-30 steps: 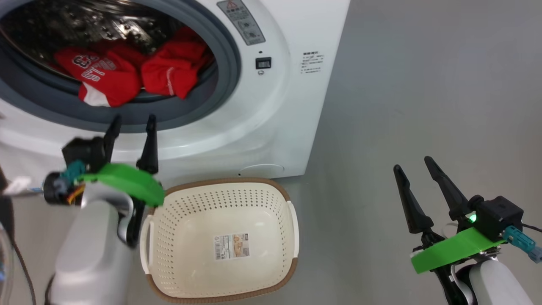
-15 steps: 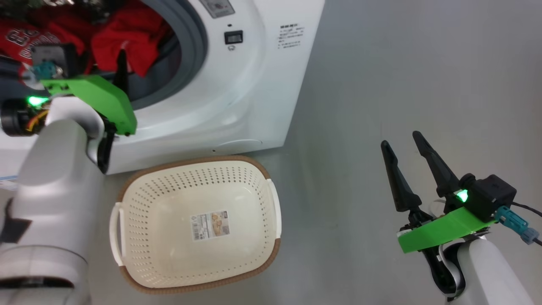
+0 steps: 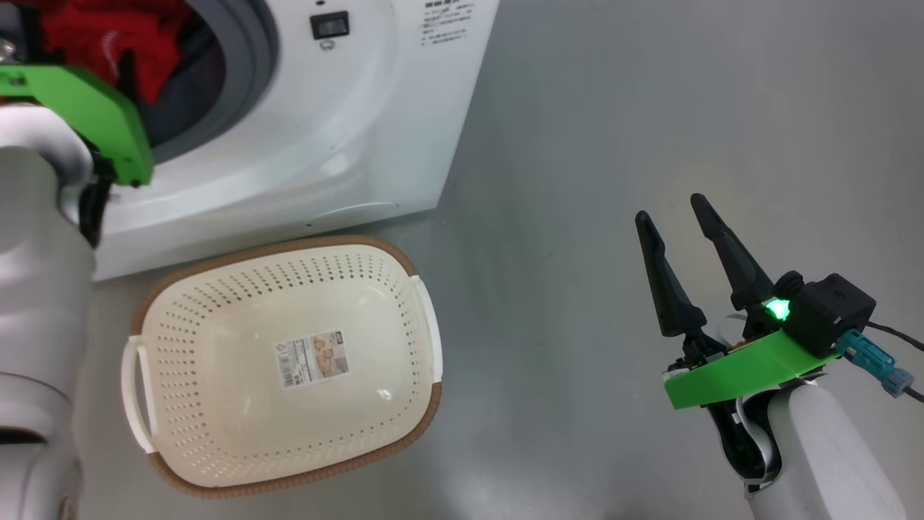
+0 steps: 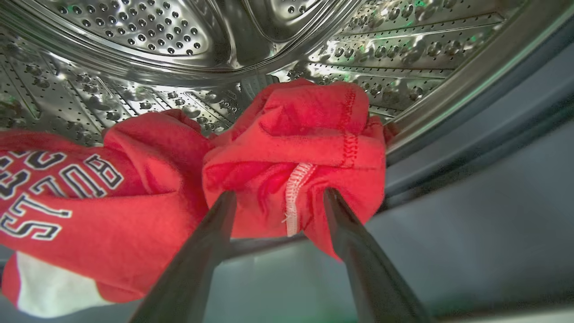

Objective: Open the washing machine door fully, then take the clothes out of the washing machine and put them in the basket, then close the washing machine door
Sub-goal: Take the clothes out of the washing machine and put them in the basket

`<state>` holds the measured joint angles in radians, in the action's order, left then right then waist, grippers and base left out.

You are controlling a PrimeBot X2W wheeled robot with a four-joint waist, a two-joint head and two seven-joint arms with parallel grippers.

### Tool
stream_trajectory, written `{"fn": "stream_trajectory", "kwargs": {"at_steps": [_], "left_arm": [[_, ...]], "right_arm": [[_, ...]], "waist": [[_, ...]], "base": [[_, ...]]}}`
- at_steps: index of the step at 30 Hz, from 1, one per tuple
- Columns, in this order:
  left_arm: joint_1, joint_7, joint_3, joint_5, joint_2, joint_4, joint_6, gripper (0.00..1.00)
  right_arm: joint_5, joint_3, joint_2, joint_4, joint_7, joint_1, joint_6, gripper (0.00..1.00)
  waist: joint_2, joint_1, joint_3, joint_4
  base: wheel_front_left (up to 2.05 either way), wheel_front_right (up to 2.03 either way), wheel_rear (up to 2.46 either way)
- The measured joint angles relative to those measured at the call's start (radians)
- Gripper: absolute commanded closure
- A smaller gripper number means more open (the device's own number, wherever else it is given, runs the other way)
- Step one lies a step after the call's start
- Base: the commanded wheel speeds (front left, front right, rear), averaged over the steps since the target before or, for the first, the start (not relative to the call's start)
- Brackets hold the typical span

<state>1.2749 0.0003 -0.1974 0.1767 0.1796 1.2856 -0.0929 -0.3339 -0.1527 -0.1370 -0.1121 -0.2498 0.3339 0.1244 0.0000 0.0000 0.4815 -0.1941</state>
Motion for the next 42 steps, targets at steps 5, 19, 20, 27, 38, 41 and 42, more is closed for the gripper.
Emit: {"fn": "stream_trajectory", "kwargs": {"at_steps": [5, 19, 20, 27, 38, 41, 42], "left_arm": [[0.029, 0.008, -0.012, -0.009, 0.04, 0.007, 0.001, 0.0], [0.05, 0.026, -0.031, -0.007, 0.072, 0.017, 0.011, 0.68], [0.05, 0.026, -0.034, -0.007, 0.072, 0.017, 0.011, 0.97], [0.05, 0.024, -0.044, 0.001, 0.071, 0.02, 0.009, 1.0], [-0.002, -0.167, -0.024, 0.067, 0.007, 0.021, -0.003, 1.0], [-0.046, -0.214, -0.006, 0.098, -0.007, 0.021, -0.012, 1.0], [-0.061, -0.225, 0.0, 0.107, -0.01, 0.019, -0.016, 1.0]], "right_arm": [[0.0, -0.001, 0.007, 0.005, 0.0, 0.008, 0.0, 0.0], [0.0, -0.008, 0.016, 0.011, 0.0, 0.045, 0.0, 0.0], [0.0, -0.008, 0.016, 0.011, 0.0, 0.047, 0.0, 0.0], [0.0, -0.007, 0.016, 0.011, 0.0, 0.056, 0.0, 0.0], [0.0, 0.019, 0.011, 0.01, 0.0, 0.04, 0.0, 0.0], [0.0, 0.029, 0.006, 0.008, 0.0, 0.016, 0.0, 0.0], [0.0, 0.03, 0.003, 0.007, 0.0, 0.01, 0.0, 0.0]], "waist": [[0.0, 0.0, 0.032, -0.019], [0.0, 0.0, 0.073, -0.039], [0.0, 0.0, 0.072, -0.039], [0.0, 0.0, 0.066, -0.039], [0.0, 0.0, 0.007, -0.01], [0.0, 0.0, -0.021, 0.001], [0.0, 0.0, -0.031, 0.005]], "base": [[0.0, 0.0, 0.0], [0.0, 0.0, 0.0], [0.0, 0.0, 0.0], [0.0, 0.0, 0.0], [0.0, 0.0, 0.0], [0.0, 0.0, 0.0], [0.0, 0.0, 0.0]]}}
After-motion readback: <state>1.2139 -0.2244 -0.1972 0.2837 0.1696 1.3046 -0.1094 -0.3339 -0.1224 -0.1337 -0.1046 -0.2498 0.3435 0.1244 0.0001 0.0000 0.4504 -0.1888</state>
